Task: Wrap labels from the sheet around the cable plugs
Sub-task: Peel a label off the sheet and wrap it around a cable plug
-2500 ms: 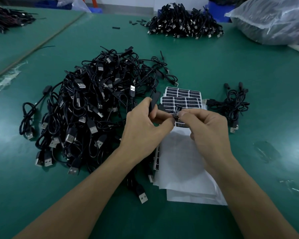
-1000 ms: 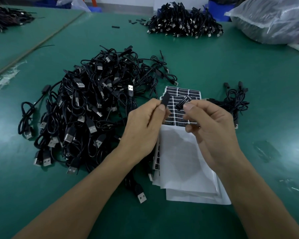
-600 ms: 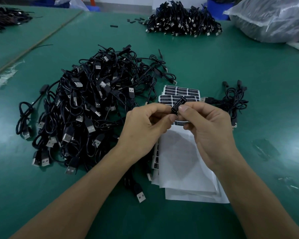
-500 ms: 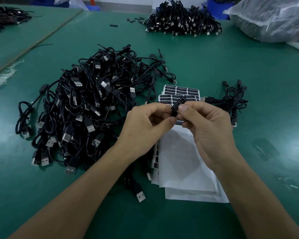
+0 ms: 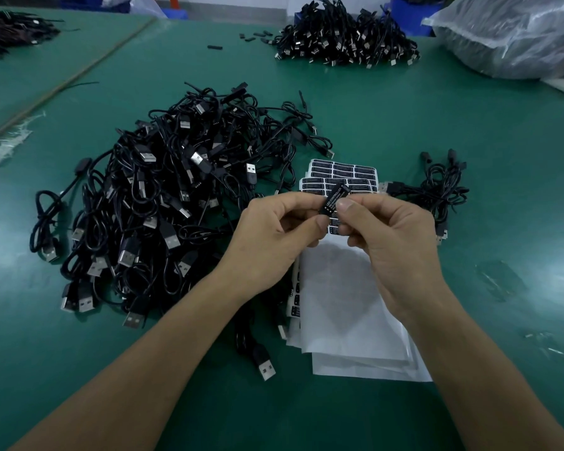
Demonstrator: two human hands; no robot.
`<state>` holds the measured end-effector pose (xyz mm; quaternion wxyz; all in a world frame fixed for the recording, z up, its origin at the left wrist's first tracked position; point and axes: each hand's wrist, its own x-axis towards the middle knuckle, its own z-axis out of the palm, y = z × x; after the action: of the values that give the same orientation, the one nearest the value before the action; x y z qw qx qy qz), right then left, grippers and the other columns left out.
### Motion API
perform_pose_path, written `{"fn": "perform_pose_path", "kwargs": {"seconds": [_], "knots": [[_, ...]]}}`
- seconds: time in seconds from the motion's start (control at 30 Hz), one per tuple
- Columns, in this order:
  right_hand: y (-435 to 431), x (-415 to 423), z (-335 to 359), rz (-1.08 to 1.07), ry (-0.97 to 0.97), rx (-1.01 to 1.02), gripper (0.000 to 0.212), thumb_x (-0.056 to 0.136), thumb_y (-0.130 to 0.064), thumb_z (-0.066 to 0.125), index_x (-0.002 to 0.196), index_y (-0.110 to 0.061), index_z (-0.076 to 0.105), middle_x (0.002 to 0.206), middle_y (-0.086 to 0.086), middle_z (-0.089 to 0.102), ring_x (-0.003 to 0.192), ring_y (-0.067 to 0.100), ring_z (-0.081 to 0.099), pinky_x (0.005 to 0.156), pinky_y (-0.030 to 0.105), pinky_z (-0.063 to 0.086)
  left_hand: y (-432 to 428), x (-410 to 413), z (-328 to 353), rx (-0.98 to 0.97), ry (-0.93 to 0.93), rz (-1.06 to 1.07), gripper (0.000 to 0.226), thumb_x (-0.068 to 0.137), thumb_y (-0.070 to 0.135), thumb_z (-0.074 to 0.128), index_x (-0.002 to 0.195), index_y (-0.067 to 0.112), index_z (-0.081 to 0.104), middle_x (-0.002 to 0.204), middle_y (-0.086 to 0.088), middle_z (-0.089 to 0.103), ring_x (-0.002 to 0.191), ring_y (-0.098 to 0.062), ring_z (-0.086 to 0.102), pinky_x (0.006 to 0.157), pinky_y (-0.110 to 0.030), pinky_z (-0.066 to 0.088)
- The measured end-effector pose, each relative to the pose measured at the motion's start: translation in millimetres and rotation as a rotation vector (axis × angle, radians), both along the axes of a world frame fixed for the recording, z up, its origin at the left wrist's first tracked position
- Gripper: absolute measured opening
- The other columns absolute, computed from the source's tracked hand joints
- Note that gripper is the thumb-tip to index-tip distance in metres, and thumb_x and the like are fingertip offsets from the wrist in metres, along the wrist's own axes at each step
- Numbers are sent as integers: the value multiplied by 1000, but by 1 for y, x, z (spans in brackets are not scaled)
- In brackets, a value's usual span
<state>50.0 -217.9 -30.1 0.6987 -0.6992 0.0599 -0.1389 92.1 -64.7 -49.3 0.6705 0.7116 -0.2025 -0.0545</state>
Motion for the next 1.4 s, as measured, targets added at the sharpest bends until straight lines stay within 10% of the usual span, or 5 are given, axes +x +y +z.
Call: {"fn": "perform_pose_path", "kwargs": {"seconds": [1.4], "knots": [[5, 0, -4, -76, -165, -307, 20, 89, -14, 73, 78, -31, 73, 71, -15, 72, 64, 1, 66, 63, 14, 51, -2, -4, 4, -31, 71, 22, 11, 91, 5, 71, 99, 13, 73, 86, -11, 76, 71, -10, 71, 66, -20, 55]]}}
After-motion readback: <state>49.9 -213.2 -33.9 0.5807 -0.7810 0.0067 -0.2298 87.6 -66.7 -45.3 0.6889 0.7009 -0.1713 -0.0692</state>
